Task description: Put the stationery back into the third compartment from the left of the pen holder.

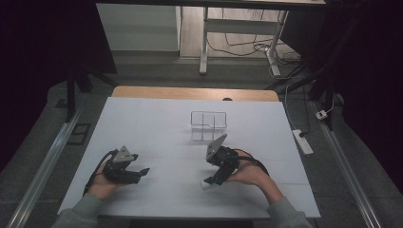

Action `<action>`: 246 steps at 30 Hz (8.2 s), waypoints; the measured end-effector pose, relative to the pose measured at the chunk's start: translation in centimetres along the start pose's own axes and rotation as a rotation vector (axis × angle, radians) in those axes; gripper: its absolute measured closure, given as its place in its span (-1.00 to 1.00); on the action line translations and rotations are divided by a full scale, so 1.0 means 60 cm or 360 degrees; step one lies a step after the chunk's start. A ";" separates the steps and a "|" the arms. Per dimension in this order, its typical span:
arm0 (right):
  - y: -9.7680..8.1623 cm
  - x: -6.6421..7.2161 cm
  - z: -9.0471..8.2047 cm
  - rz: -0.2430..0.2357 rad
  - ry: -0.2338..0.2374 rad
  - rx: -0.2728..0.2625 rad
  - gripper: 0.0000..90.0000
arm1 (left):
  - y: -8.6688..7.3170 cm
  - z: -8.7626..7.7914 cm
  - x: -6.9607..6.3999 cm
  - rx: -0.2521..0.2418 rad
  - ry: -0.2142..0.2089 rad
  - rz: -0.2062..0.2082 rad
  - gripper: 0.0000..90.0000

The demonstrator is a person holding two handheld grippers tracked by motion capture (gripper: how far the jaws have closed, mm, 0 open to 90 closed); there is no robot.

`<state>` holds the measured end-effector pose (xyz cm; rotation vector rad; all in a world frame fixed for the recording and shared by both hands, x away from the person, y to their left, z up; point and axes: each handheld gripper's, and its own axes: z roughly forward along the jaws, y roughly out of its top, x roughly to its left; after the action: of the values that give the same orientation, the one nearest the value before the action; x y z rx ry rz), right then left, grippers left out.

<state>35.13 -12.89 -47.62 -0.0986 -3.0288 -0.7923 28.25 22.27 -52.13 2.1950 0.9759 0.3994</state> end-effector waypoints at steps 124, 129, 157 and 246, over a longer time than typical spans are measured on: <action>-0.052 -0.041 -0.140 0.0583 -0.0753 -0.0887 0.43 | -0.004 0.003 0.005 0.0028 0.0001 -0.0009 -0.39; -0.049 -0.046 -0.142 0.0587 -0.0768 -0.0901 0.43 | -0.004 0.003 0.005 0.0031 0.0003 -0.0007 -0.39; -0.038 -0.084 -0.149 0.0641 -0.0830 -0.0992 0.43 | -0.003 0.004 0.005 0.0031 0.0005 -0.0013 -0.39; -0.064 -0.108 -0.104 0.0746 -0.0696 -0.0821 -0.08 | -0.005 0.003 0.011 0.0034 -0.0004 -0.0009 -0.40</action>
<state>41.33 -19.70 -44.21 -1.0600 -2.8468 -1.6267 28.64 22.84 -52.46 2.2107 0.9890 0.3853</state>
